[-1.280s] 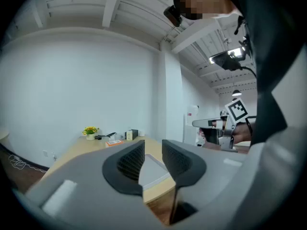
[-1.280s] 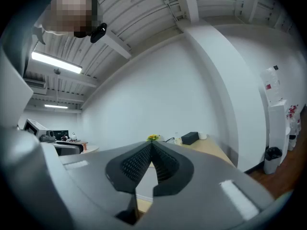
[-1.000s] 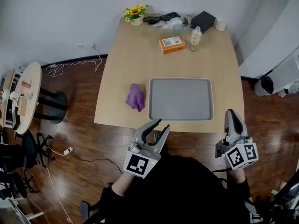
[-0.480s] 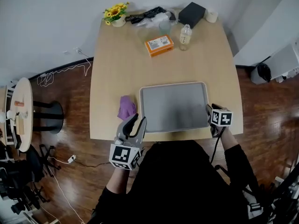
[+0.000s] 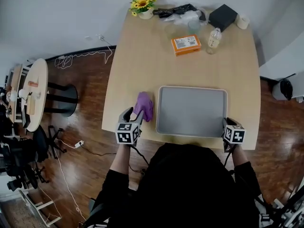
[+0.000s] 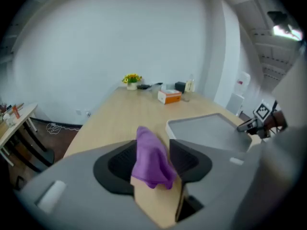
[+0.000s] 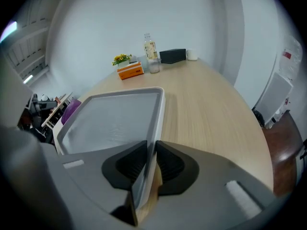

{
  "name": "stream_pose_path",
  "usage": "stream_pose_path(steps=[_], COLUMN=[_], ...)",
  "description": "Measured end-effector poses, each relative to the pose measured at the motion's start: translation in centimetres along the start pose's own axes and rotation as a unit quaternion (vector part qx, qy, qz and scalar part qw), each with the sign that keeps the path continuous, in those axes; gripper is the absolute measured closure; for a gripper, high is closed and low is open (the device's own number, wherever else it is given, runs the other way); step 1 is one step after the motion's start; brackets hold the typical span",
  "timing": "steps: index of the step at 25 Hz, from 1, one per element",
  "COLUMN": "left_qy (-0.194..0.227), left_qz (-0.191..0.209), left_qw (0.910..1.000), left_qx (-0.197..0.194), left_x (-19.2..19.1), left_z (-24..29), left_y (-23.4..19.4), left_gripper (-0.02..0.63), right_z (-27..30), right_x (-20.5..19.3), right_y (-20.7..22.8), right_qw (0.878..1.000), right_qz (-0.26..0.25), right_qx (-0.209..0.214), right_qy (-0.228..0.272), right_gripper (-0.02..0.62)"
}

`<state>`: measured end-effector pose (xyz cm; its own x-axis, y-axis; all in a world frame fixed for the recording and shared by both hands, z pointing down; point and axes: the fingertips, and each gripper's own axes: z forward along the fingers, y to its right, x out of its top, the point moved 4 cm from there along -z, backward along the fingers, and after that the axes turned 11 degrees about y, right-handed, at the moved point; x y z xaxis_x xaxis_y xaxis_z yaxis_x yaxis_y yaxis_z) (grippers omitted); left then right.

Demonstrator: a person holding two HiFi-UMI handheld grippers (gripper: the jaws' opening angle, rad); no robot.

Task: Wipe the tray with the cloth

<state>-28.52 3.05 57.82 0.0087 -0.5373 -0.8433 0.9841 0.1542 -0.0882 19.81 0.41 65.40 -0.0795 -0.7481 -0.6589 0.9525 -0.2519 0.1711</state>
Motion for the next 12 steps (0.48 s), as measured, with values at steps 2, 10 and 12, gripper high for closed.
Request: stream_pose_path(steps=[2,10,12], left_qy=[-0.053,-0.149,-0.154], left_qz=[0.011,0.082,0.071], left_qw=[0.9986,0.9851,0.9854], left_qx=[-0.001,-0.024,-0.019], left_x=[-2.3,-4.4,-3.8], left_z=[2.3,8.2,8.6], left_y=[-1.4,-1.6,-1.6], left_gripper=[0.315,0.359,0.504], right_z=[0.2,0.2,0.2], right_x=[0.1,-0.1,-0.1], right_y=[-0.2,-0.5,-0.5], right_qw=[1.000,1.000,1.000], right_qz=[-0.004,0.009,0.017], right_qx=[0.002,0.005,0.004], right_qy=[-0.009,-0.009,-0.004], right_gripper=[0.531,0.531,0.531])
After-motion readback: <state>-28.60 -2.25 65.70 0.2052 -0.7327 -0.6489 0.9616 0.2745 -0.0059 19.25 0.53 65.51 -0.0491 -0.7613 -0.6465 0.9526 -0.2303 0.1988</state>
